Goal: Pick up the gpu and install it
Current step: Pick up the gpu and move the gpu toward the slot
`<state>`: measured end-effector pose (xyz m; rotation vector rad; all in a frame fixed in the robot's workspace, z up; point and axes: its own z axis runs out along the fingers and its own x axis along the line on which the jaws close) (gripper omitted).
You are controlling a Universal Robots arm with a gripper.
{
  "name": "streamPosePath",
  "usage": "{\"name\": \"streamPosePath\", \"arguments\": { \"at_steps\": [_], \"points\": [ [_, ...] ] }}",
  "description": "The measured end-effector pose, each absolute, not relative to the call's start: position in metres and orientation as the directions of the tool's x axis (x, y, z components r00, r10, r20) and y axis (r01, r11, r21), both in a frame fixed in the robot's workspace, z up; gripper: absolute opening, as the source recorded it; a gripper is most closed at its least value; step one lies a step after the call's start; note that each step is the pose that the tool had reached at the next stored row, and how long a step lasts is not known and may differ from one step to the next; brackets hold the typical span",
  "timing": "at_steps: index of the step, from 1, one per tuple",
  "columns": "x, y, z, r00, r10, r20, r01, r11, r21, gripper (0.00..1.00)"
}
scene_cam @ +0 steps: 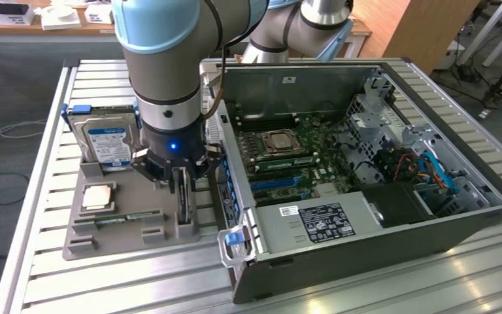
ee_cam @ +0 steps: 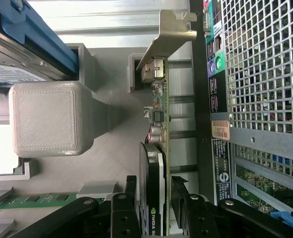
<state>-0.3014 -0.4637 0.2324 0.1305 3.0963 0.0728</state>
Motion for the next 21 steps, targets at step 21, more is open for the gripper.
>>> {"name": "streamPosePath", "arguments": {
  "at_steps": [21],
  "points": [
    [-0.3014,-0.458,0.2323,-0.996,0.085,-0.04,0.083,0.995,0.049,0.42]
  ]
}}
